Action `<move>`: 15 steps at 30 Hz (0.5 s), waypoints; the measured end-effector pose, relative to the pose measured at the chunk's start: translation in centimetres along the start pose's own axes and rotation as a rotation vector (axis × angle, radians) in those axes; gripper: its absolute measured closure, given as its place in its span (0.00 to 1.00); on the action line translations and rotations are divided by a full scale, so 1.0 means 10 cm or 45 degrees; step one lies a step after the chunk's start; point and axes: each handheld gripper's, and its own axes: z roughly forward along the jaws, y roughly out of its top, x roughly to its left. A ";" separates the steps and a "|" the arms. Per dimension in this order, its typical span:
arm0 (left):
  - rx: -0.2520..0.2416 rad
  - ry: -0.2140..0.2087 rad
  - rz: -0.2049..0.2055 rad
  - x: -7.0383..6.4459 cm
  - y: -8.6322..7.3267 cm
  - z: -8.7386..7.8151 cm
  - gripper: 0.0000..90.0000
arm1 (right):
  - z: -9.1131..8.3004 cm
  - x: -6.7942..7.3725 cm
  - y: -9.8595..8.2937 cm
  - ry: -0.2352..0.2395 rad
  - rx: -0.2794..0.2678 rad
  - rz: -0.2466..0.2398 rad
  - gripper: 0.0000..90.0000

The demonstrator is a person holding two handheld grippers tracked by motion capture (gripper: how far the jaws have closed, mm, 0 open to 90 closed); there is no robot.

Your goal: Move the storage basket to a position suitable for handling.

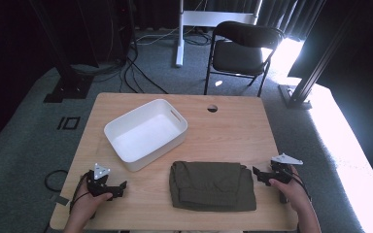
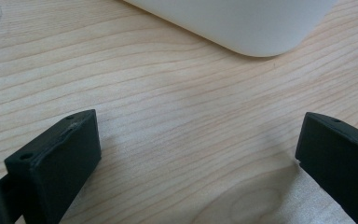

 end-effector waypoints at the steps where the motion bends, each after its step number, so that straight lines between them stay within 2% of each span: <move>1: 0.002 0.001 0.000 0.00 0.00 0.00 0.01 | 0.02 0.01 0.05 0.002 0.006 -0.018 0.13; 10: 0.027 0.008 -0.007 0.02 0.01 -0.01 0.01 | 0.16 0.09 0.24 0.044 0.001 -0.037 0.13; 15: 0.009 0.013 -0.025 0.04 0.03 -0.03 0.01 | 0.24 0.17 0.36 0.062 -0.005 -0.056 0.13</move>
